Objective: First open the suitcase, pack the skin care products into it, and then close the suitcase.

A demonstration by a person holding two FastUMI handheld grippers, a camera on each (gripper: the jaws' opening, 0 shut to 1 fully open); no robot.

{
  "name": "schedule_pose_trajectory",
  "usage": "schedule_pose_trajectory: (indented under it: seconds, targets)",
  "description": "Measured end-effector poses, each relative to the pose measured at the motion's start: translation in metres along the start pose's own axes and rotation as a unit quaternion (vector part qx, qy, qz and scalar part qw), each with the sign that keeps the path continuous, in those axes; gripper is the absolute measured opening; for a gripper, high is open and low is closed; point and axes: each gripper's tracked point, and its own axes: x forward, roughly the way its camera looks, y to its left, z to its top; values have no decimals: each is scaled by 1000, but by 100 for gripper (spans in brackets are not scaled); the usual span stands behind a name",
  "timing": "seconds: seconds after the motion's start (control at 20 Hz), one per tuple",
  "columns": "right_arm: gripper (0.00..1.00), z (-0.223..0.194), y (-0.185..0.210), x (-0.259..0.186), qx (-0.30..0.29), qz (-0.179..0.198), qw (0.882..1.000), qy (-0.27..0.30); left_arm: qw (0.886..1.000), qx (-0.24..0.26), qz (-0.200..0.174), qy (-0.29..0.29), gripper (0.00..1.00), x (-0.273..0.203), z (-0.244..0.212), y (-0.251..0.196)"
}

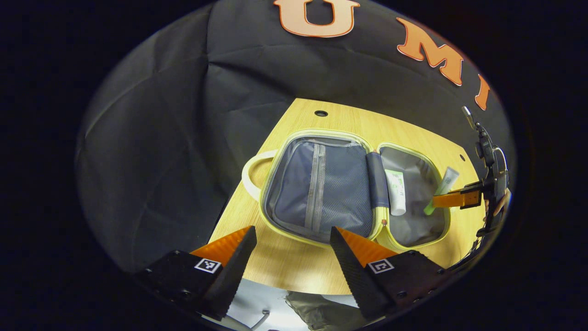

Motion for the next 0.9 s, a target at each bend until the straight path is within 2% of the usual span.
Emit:
schedule_pose_trajectory:
  seconds: [0.05,0.2,0.25,0.3,0.55,0.75,0.9]
  targets:
    - [38,0,0,2,-2,-2,1000,-6,1000,-1,-1,2,100,0,-2,0]
    - [85,6,1,-7,-2,0,1000,-24,1000,-3,-6,7,100,1,-5,-1]
    - [86,5,2,-8,-3,1,1000,-26,1000,-5,-6,6,100,0,-5,-1]
    - [95,6,3,-11,-5,4,1000,-30,1000,-7,-7,4,100,1,-3,-1]
    - [96,8,9,-21,-6,18,999,-45,999,-42,-27,-10,100,11,9,9]
    - [96,14,12,-27,12,29,998,-52,992,-120,-40,-14,100,30,23,46]
    - [96,12,9,-28,18,29,998,-45,985,-168,-36,-14,99,49,33,84]
